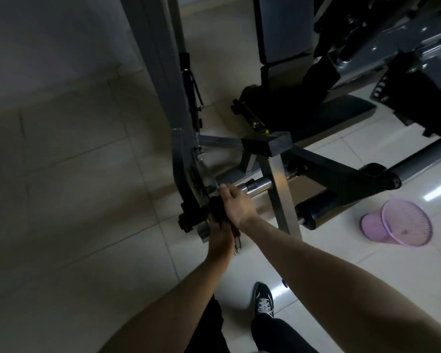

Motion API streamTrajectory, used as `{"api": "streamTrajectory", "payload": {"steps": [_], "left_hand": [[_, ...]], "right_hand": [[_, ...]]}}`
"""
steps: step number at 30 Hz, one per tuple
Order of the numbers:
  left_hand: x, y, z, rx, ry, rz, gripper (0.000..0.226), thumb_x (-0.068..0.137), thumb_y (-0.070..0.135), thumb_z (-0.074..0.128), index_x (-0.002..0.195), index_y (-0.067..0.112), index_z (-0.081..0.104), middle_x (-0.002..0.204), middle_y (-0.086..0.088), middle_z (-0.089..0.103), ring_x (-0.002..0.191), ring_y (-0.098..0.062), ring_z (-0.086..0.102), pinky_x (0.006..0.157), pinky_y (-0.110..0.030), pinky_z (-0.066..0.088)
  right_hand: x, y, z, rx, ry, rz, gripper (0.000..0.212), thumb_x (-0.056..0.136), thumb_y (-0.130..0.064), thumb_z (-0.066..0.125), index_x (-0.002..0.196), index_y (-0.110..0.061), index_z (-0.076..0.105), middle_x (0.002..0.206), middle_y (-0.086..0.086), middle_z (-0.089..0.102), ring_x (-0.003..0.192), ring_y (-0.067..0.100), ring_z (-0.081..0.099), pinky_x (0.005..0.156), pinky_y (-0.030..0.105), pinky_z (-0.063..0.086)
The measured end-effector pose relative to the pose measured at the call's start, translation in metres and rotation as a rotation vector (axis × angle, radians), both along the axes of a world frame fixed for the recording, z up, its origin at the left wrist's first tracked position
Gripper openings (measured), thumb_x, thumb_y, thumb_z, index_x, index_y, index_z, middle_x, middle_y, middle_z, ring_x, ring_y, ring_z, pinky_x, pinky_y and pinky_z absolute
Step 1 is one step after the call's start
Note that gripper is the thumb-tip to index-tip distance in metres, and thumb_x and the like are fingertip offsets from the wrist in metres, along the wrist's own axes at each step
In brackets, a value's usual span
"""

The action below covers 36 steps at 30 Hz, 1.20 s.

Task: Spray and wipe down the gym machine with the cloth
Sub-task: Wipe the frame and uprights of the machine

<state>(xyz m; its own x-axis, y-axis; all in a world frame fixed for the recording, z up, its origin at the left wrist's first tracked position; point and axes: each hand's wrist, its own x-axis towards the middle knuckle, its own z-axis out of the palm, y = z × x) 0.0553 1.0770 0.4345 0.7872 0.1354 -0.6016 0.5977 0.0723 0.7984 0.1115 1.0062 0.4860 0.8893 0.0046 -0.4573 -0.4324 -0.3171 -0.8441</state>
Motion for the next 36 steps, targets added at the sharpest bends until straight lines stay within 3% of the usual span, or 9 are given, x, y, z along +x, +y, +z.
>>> {"api": "streamTrajectory", "payload": {"steps": [3, 6, 8, 11, 15, 22, 24, 29, 36], "left_hand": [[0.005, 0.002, -0.005, -0.038, 0.054, 0.04, 0.04, 0.11, 0.023, 0.037, 0.147, 0.009, 0.044, 0.121, -0.003, 0.062, 0.101, -0.013, 0.064, 0.065, -0.009, 0.05], [0.024, 0.002, 0.014, 0.033, 0.03, 0.152, 0.041, 0.106, 0.042, 0.043, 0.145, 0.029, 0.047, 0.117, -0.001, 0.066, 0.101, -0.018, 0.065, 0.085, -0.034, 0.056], [0.043, 0.003, 0.03, 0.09, -0.05, 0.202, 0.036, 0.106, 0.04, 0.044, 0.142, 0.042, 0.046, 0.114, 0.004, 0.064, 0.1, -0.016, 0.062, 0.086, -0.031, 0.052], [0.062, -0.001, 0.041, 0.092, -0.159, 0.207, 0.036, 0.108, 0.03, 0.04, 0.144, 0.037, 0.045, 0.12, 0.007, 0.061, 0.096, -0.008, 0.058, 0.073, -0.021, 0.043], [0.049, 0.003, 0.042, 0.125, -0.126, 0.168, 0.021, 0.108, 0.028, 0.041, 0.126, 0.027, 0.05, 0.11, -0.006, 0.066, 0.095, -0.021, 0.064, 0.072, -0.03, 0.047], [0.045, 0.048, 0.06, 0.04, -0.037, 0.306, 0.026, 0.103, 0.038, 0.048, 0.116, 0.029, 0.068, 0.105, -0.002, 0.074, 0.096, -0.025, 0.07, 0.087, -0.041, 0.057], [0.053, 0.067, 0.065, -0.032, -0.012, 0.375, 0.029, 0.101, 0.043, 0.049, 0.114, 0.03, 0.07, 0.103, -0.004, 0.076, 0.095, -0.027, 0.072, 0.088, -0.045, 0.059], [0.087, 0.126, 0.068, -0.116, 0.038, 0.388, 0.03, 0.102, 0.041, 0.049, 0.118, 0.025, 0.069, 0.104, -0.005, 0.076, 0.094, -0.027, 0.073, 0.064, -0.034, 0.056], [0.134, 0.179, 0.066, -0.036, 0.035, 0.185, 0.031, 0.097, 0.043, 0.058, 0.119, 0.023, 0.066, 0.108, -0.005, 0.074, 0.097, -0.026, 0.071, 0.072, -0.037, 0.06]], "right_hand": [[-0.003, -0.001, -0.005, -0.045, -0.021, 0.015, 0.034, 0.107, -0.039, 0.038, 0.115, -0.022, 0.067, 0.101, -0.002, 0.065, 0.097, 0.014, 0.059, 0.08, 0.025, 0.044], [-0.001, -0.002, -0.009, -0.051, -0.046, 0.028, 0.035, 0.106, -0.041, 0.039, 0.109, -0.024, 0.069, 0.101, 0.003, 0.071, 0.098, 0.02, 0.065, 0.089, 0.035, 0.052], [0.001, -0.003, -0.009, -0.051, -0.035, 0.009, 0.033, 0.106, -0.043, 0.038, 0.102, -0.026, 0.067, 0.098, 0.003, 0.071, 0.092, 0.02, 0.066, 0.084, 0.035, 0.053], [0.005, -0.005, -0.006, -0.113, -0.156, 0.016, 0.033, 0.106, -0.038, 0.04, 0.095, -0.018, 0.064, 0.094, 0.006, 0.067, 0.086, 0.022, 0.065, 0.078, 0.039, 0.053], [0.012, -0.002, 0.01, -0.225, -0.338, 0.04, 0.022, 0.105, -0.023, 0.045, 0.108, -0.013, 0.065, 0.107, 0.005, 0.059, 0.091, 0.016, 0.058, 0.081, 0.028, 0.046], [0.023, 0.038, 0.04, -0.158, -0.385, 0.155, 0.023, 0.103, -0.019, 0.048, 0.117, -0.014, 0.066, 0.117, 0.009, 0.065, 0.108, 0.022, 0.061, 0.093, 0.025, 0.045], [0.028, 0.055, 0.043, -0.134, -0.346, 0.183, 0.023, 0.103, -0.023, 0.049, 0.118, -0.016, 0.064, 0.118, 0.01, 0.063, 0.108, 0.023, 0.06, 0.098, 0.033, 0.047], [0.054, 0.107, 0.048, -0.116, -0.118, 0.263, 0.032, 0.104, -0.039, 0.043, 0.128, -0.023, 0.058, 0.125, 0.011, 0.058, 0.112, 0.027, 0.059, 0.096, 0.037, 0.048], [0.083, 0.142, 0.048, 0.019, -0.002, 0.152, 0.029, 0.105, -0.043, 0.043, 0.121, -0.025, 0.058, 0.111, 0.007, 0.067, 0.103, 0.026, 0.065, 0.095, 0.044, 0.055]]}}
